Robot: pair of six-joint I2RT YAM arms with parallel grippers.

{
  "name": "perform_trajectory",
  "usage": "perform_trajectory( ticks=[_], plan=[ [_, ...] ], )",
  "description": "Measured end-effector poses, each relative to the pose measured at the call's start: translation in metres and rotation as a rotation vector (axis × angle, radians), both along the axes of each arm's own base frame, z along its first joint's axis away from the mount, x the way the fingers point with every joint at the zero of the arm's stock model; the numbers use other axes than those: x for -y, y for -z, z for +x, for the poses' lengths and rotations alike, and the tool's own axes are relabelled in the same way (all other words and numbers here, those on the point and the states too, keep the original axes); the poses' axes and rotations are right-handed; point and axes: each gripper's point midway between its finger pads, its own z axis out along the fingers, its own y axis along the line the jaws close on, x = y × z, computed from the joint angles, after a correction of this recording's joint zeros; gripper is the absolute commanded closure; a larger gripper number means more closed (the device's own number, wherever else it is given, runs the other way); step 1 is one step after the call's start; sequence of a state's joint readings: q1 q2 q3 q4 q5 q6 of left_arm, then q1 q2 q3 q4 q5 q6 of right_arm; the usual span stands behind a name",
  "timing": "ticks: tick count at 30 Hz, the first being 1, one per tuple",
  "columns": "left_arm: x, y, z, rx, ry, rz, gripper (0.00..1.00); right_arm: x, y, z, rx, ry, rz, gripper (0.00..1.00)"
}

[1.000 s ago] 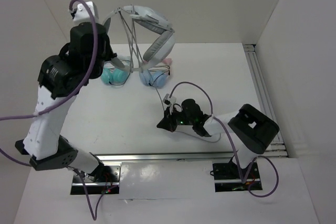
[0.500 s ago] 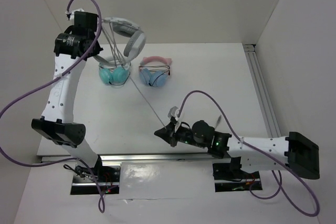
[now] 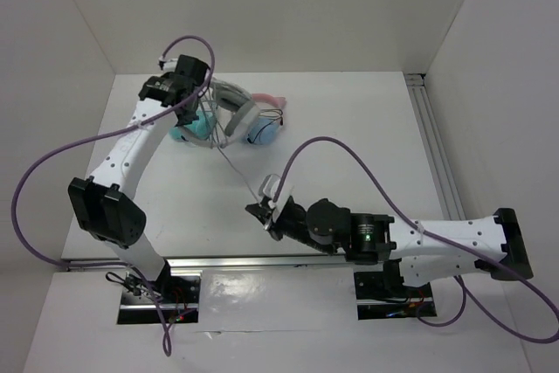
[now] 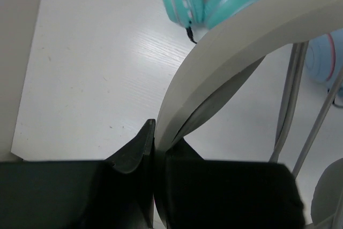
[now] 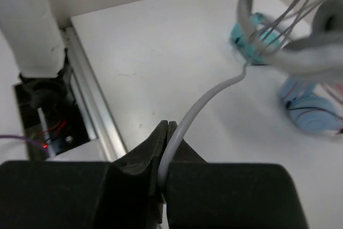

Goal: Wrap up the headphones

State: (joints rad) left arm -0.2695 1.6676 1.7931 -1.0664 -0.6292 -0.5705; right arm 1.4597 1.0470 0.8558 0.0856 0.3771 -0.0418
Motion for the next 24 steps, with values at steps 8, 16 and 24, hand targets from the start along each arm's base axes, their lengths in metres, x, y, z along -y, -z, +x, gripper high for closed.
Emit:
perform_trajectory(
  ticks=[8, 16, 24],
  plan=[
    [0.059, 0.049, -0.027, -0.111, 0.257, 0.052, 1.0, 0.042, -0.058, 0.14, 0.167, 0.369, -0.156, 1.0],
    [0.121, 0.048, -0.088, -0.069, 0.553, 0.042, 1.0, 0.104, -0.075, 0.236, 0.199, 0.581, -0.273, 1.0],
    [0.179, -0.007, -0.147, 0.091, 0.822, -0.035, 1.0, 0.1, -0.037, 0.261, 0.125, 0.478, -0.321, 0.96]
  ],
)
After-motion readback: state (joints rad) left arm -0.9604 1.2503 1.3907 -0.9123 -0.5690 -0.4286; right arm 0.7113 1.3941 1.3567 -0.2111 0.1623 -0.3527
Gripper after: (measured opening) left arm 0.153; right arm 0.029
